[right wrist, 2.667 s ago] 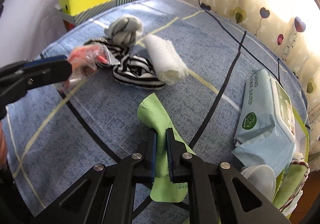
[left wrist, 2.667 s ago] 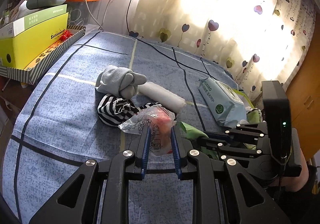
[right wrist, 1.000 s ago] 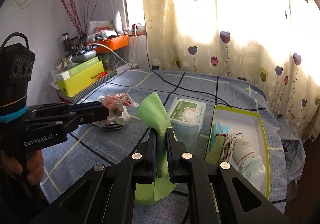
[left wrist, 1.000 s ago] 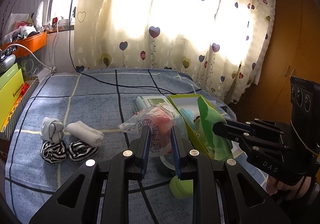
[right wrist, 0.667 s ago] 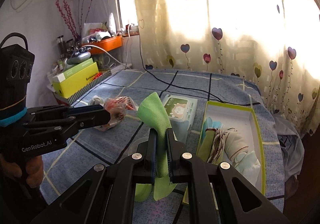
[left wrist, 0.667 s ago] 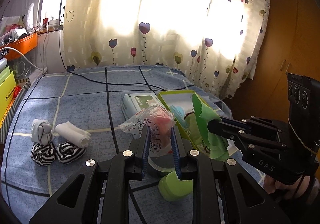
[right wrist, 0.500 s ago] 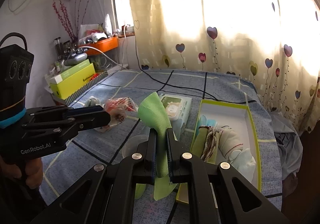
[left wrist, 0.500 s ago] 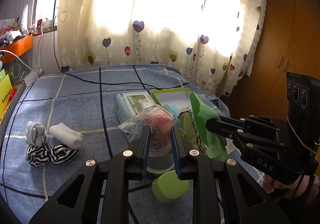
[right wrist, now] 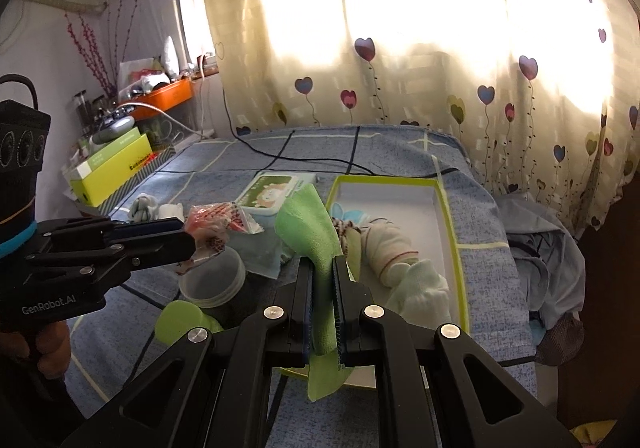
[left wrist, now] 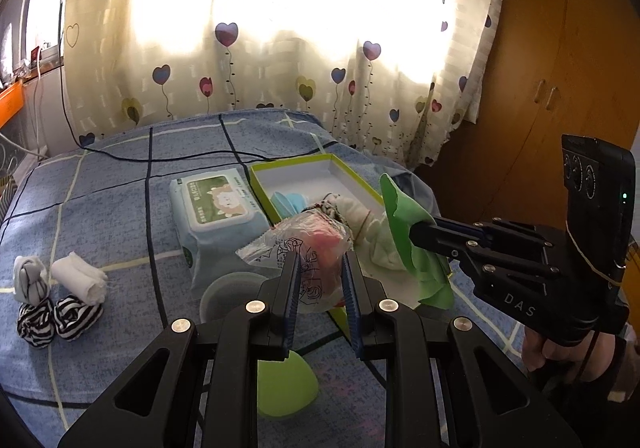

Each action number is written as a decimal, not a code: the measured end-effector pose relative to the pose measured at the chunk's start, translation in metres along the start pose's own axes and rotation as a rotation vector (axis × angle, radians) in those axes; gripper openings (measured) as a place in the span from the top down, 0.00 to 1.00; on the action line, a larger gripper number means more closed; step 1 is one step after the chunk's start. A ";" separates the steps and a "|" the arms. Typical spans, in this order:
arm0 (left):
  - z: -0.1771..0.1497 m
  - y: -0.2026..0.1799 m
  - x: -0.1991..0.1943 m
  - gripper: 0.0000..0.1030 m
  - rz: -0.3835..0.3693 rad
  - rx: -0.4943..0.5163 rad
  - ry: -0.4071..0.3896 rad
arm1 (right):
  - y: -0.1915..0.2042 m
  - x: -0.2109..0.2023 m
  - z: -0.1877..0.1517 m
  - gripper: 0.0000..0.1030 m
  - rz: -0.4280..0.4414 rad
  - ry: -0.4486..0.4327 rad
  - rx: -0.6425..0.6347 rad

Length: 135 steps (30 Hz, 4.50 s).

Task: Organize soft objects
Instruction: 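Lift and carry the plastic bag and green cloth over the white tray, then open the left tool to drop the bag while the right tool releases the green cloth, then move both tools back toward the striped socks and rolled white towel, then grasp a black-white striped sock with the left tool while the right tool grasps the rolled white towel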

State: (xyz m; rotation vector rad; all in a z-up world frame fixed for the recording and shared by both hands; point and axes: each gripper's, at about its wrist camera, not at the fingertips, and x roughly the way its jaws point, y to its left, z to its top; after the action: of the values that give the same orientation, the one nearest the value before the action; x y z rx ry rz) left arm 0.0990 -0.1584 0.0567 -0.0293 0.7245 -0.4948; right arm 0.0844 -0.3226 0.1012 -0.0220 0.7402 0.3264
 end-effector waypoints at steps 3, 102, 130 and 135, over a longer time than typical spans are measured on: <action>-0.001 -0.008 0.008 0.79 -0.018 0.011 0.021 | -0.010 0.000 -0.005 0.92 -0.009 0.008 0.015; -0.002 0.023 0.004 0.57 -0.075 -0.082 0.029 | 0.033 0.013 0.013 0.52 -0.023 0.042 -0.041; -0.037 0.095 -0.036 0.57 0.118 -0.216 -0.017 | 0.110 0.046 0.023 0.52 0.106 0.089 -0.156; -0.041 0.109 -0.045 0.57 0.161 -0.233 -0.026 | 0.127 0.054 0.026 0.52 0.130 0.099 -0.187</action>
State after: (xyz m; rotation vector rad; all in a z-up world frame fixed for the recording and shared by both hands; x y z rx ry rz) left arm 0.0905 -0.0359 0.0324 -0.1933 0.7494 -0.2546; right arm 0.1008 -0.1829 0.0968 -0.1680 0.8088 0.5204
